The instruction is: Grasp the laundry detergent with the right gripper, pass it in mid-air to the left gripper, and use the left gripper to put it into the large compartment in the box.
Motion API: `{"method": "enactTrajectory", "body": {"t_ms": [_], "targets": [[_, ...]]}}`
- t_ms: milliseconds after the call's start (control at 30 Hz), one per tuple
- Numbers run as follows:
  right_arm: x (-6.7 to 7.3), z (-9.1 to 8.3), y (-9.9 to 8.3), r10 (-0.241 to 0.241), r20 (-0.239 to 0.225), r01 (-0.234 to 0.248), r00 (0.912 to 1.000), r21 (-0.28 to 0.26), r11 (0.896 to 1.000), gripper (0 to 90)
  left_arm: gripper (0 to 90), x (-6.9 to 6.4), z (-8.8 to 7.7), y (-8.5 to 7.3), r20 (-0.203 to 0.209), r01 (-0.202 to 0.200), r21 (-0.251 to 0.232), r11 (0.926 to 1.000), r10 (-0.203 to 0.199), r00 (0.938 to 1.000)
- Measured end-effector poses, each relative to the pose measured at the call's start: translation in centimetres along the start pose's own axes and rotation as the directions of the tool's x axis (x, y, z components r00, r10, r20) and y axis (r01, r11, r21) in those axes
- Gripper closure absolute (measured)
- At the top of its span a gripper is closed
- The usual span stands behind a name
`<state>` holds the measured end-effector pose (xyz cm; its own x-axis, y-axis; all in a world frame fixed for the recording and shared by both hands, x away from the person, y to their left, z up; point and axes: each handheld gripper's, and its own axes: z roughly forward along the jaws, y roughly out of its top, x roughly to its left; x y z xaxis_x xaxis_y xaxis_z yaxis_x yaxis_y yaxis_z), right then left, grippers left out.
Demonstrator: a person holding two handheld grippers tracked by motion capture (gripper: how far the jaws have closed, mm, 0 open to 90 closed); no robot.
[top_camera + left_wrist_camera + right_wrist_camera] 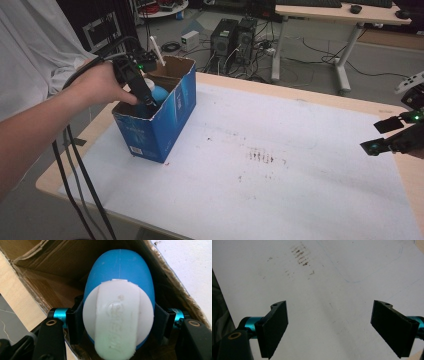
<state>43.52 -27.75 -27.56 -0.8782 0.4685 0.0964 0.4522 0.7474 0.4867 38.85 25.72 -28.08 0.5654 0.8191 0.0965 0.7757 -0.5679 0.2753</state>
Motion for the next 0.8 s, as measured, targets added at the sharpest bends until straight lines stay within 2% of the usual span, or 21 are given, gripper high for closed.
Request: {"method": "enactTrajectory", "body": {"t_ms": [800], "targets": [[0.33,0.31,-0.22,-0.011,0.005,0.011,0.9999,0.009,1.000,13.9,38.0,0.15,0.23,-0.15,0.006,0.000,0.008,1.0000,0.000,1.0000]]}}
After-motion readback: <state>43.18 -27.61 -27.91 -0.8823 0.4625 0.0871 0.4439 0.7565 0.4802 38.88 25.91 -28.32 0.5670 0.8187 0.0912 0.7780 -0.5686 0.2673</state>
